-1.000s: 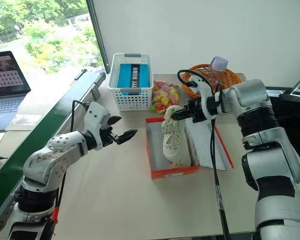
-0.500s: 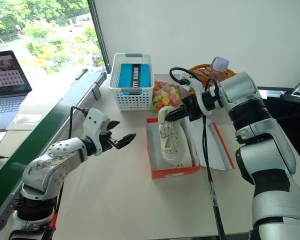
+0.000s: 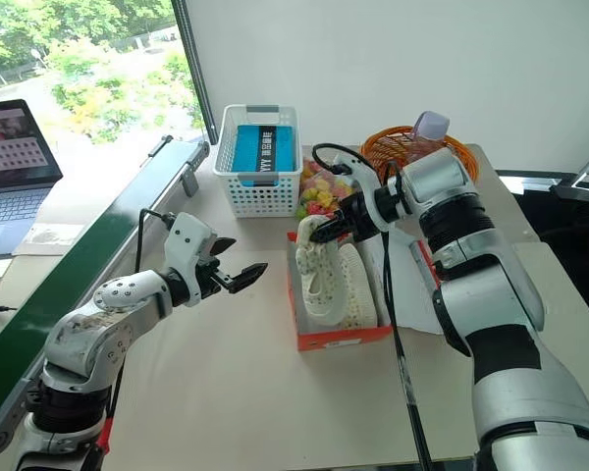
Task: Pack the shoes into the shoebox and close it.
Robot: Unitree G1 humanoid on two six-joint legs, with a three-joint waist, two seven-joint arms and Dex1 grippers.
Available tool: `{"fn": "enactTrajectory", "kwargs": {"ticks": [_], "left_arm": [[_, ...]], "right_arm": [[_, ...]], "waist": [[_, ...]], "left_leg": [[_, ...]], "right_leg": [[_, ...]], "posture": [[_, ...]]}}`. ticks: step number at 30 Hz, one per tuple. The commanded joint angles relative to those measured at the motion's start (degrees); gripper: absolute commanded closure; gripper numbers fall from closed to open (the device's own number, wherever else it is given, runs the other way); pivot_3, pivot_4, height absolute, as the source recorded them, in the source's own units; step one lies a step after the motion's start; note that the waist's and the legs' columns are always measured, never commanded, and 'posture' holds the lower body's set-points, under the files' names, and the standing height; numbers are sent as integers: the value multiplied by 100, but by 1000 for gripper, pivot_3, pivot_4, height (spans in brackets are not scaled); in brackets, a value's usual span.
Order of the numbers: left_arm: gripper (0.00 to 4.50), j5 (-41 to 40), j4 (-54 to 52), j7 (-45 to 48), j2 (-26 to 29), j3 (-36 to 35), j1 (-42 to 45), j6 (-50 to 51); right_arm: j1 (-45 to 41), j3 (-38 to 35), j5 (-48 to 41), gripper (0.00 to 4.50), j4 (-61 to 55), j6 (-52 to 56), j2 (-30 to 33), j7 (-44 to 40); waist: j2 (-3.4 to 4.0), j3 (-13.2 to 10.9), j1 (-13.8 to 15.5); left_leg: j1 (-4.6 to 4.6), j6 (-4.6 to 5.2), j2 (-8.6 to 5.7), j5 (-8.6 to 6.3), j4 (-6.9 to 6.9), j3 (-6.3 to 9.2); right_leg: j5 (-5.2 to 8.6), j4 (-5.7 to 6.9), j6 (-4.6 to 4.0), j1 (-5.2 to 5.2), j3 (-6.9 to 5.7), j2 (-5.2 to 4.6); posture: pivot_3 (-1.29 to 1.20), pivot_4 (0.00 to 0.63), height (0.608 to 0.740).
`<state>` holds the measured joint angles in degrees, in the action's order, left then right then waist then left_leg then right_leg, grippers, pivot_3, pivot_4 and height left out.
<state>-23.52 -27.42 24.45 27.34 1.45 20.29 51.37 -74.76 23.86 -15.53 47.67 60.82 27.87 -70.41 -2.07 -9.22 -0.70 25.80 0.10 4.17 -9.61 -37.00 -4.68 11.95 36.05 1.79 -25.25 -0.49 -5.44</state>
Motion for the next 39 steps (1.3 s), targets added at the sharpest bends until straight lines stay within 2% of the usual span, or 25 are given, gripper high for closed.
{"fn": "enactTrajectory", "kwargs": {"ticks": [1, 4, 9, 15, 23, 30, 32, 33, 36, 39], "left_arm": [[0, 21, -210, 14, 48, -6, 27, -71], [0, 18, -250, -10, 30, 17, 19, -47], [0, 40, -235, -51, 12, 0, 41, -67], [0, 135, -231, -143, -128, 140, -46, -163], [0, 227, -313, -221, -211, 237, -138, -175], [0, 355, -362, -389, -339, 271, -179, -206], [0, 380, -358, -410, -377, 290, -167, -206], [0, 382, -368, -407, -378, 301, -173, -204], [0, 390, -369, -377, -368, 348, -172, -209], [0, 384, -370, -270, -280, 385, -166, -208]], "right_arm": [[-74, -437, 184, 3782, 739, -291, -309, 497], [151, -301, 630, 3782, 1143, -748, -418, 861], [153, -272, 893, 3782, 1571, -324, -563, 971], [438, 462, 1458, 3782, 1061, -615, -722, 339], [828, 1056, 2025, 3782, 318, -1101, -780, 72], [905, 750, 2199, 3782, 775, -1207, -1247, 732], [866, 615, 2212, 2845, 929, -1235, -1335, 878], [837, 556, 2221, 2732, 973, -1231, -1363, 914], [744, 414, 2217, 1564, 1015, -1194, -1378, 909], [632, 273, 2142, 597, 814, -1065, -1291, 832]], "waist": [[0, 0, -2], [0, 0, -1], [1, 1, 43], [4, 3, 44], [4, 8, 55], [-2, 22, 49], [-7, 27, 45], [-6, 28, 45], [-6, 28, 71], [-6, 27, 88]], "left_leg": [[0, 0, 0, 0, 0, 0], [-2, -1, 0, 1, 0, 0], [-3, -2, -2, 1, -2, 0], [-24, -2, -2, 1, -1, 2], [-30, -3, -2, 0, -2, 3], [-56, -3, -1, 0, -1, 4], [-73, -4, 0, -1, -1, 5], [-83, -5, 0, -1, -1, 5], [-88, -6, 1, -2, -1, 7], [-86, -6, 0, -2, -1, 7]], "right_leg": [[0, 0, 0, 1, -1, 1], [0, 2, 0, 2, 0, 1], [-1, 1, 1, 8, -2, -2], [0, 2, 1, 25, -2, -1], [0, 3, 1, 30, -4, -1], [2, 3, -1, 54, -6, -1], [3, 1, -3, 74, -10, -1], [4, 0, -3, 84, -11, -1], [4, 2, -4, 88, -13, -3], [4, 0, -3, 88, -14, -4]], "posture": [[0, 150, 740], [0, 150, 740], [0, 150, 740], [0, 150, 740], [0, 150, 740], [0, 150, 740], [0, 150, 740], [0, 150, 740], [0, 150, 740], [0, 150, 740]]}}
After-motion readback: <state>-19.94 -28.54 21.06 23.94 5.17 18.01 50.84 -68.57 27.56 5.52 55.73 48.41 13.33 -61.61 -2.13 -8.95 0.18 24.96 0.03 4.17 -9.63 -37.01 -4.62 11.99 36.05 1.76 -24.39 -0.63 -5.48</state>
